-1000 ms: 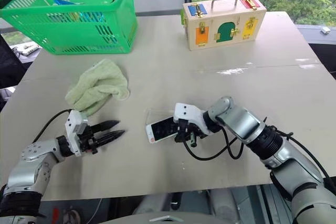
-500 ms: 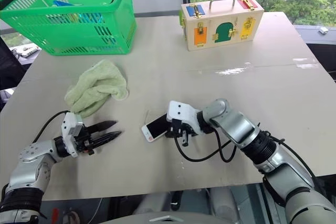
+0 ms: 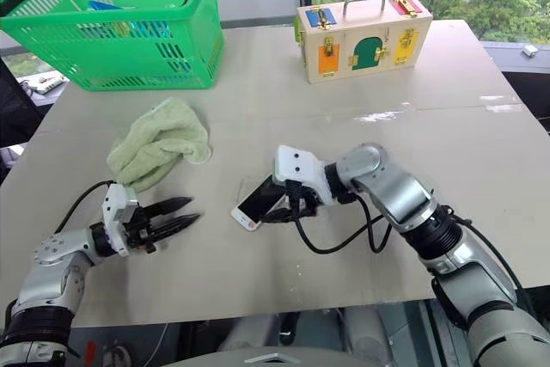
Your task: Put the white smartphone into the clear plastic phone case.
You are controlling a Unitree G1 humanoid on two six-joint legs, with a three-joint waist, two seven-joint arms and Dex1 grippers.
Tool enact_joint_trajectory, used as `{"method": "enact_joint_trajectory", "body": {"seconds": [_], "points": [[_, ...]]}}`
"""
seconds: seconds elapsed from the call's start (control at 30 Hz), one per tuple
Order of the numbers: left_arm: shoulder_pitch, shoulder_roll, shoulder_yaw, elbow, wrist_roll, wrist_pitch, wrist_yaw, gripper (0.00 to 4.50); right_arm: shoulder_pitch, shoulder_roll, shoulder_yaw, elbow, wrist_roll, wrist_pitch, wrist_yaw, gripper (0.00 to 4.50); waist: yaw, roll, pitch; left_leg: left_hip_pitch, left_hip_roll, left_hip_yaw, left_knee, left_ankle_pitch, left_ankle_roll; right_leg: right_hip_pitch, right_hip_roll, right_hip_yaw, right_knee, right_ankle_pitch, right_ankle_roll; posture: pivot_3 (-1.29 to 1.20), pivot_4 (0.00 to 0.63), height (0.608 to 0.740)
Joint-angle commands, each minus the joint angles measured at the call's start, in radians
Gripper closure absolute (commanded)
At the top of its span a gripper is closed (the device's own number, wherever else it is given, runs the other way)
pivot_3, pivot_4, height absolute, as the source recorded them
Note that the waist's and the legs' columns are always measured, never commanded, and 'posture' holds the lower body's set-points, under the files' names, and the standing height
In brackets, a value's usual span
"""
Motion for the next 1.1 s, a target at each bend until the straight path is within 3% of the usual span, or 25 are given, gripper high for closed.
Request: {"method": "enact_joint_trajectory", "body": {"seconds": [0.03, 0.53, 0.83, 1.1], "points": [[0.003, -0.005, 0.010, 0.006, 0.010, -0.001, 0.012, 2.09, -0.058, 0.015, 0.054, 0.094, -0.127, -0.177, -0.014, 0.03, 0.000, 0.000, 0.000, 0.000, 0.000, 0.000, 0.000, 0.000, 0.000, 0.000, 0.000, 0.000, 0.000, 0.000, 0.000, 0.00, 0.150, 0.740], [0.152, -0.036, 0.063, -0.183, -0.020, 0.021, 0.093, 2.09, -0.241, 0.180, 0.107, 0.594, -0.289, -0.554, 0.126, 0.03, -0.012, 0.000, 0.000, 0.000, 0.000, 0.001, 0.000, 0.003, -0.003, 0.000, 0.001, 0.002, 0.001, 0.000, 0.000, 0.00, 0.150, 0.740], [0.283, -0.054, 0.106, -0.384, -0.050, 0.086, 0.192, 2.09, -0.262, 0.232, 0.096, 0.708, -0.308, -0.627, 0.207, 0.03, -0.022, 0.000, 0.000, 0.001, 0.000, 0.002, 0.000, 0.000, -0.001, -0.001, 0.001, 0.003, 0.002, 0.000, 0.000, 0.00, 0.150, 0.740], [0.302, -0.043, 0.113, -0.592, -0.087, 0.236, 0.308, 2.09, -0.289, 0.277, 0.089, 0.820, -0.358, -0.709, 0.159, 0.03, -0.023, 0.000, 0.000, 0.002, 0.000, 0.002, 0.000, 0.001, -0.005, -0.001, 0.003, 0.004, 0.003, 0.000, 0.000, 0.00, 0.150, 0.740]]}}
